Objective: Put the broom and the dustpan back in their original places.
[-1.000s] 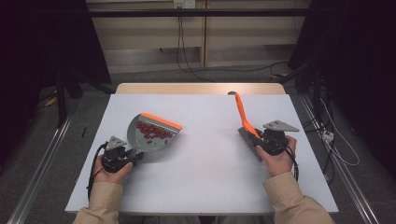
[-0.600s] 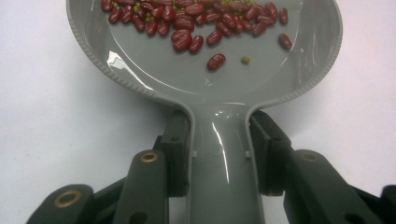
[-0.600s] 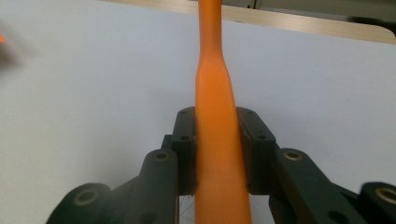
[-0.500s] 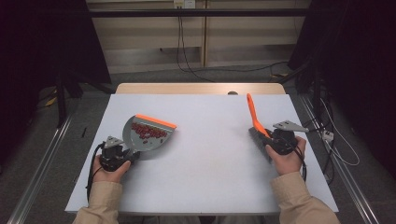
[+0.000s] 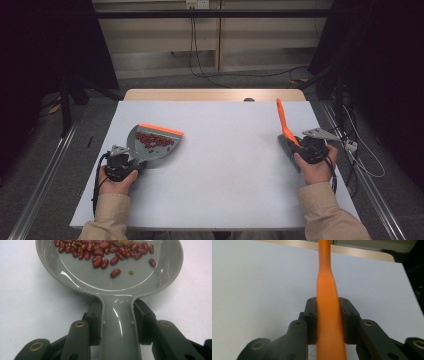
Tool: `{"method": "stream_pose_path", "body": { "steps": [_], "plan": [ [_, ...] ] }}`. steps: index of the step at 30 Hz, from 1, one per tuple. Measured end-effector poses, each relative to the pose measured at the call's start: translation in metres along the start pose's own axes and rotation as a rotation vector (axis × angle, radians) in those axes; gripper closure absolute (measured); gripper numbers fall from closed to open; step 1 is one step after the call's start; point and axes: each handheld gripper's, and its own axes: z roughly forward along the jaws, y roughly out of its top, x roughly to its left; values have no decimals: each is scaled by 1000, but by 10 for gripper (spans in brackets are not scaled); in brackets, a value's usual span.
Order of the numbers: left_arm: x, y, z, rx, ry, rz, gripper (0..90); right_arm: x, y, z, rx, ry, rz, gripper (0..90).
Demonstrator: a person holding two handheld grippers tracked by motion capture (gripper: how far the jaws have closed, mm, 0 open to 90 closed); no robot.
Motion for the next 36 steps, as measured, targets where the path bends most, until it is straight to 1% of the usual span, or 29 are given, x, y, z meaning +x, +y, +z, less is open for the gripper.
{"method": "stream_pose_path", "body": {
  "steps": [2, 6, 7, 9, 11, 13, 16, 19, 20, 22, 24, 27, 36],
  "plan": [
    [0, 0, 0, -2, 8, -6, 630, -4, 0, 0, -3, -24, -7, 714],
    [0, -1, 2, 0, 18, -14, 630, -7, -2, 2, 13, -60, -28, 714],
    [1, -1, 3, 5, 15, -18, 629, -7, -3, 2, 1, -62, -25, 714],
    [0, -1, 3, 1, 17, -20, 628, -5, -4, 2, -2, -60, -23, 714],
    [0, -1, 3, -7, 13, -25, 625, -2, -4, 2, -1, -63, -35, 713],
    [-2, -1, 1, -19, 12, -26, 616, 2, -4, 2, 2, -57, -36, 710],
    [-4, -2, -1, -29, -5, -32, 602, 8, -4, 3, 4, -44, -44, 701],
    [-8, -3, -2, -29, -14, -24, 571, 16, -4, 5, 2, -21, -36, 688],
    [-10, -4, -3, -28, -22, -20, 569, 19, -4, 5, 7, -14, -43, 686],
    [-12, -4, -3, -31, -30, -8, 562, 25, -5, 7, 11, -10, -51, 684],
    [-15, -5, -4, -35, -38, -9, 549, 28, -5, 9, 11, -11, -52, 682],
    [-18, -5, -4, -39, -47, -7, 546, 31, -4, 10, 17, -5, -61, 676],
    [-22, -5, -3, -37, -63, 5, 529, 32, -5, 11, 14, 0, -39, 668]
  ]
}}
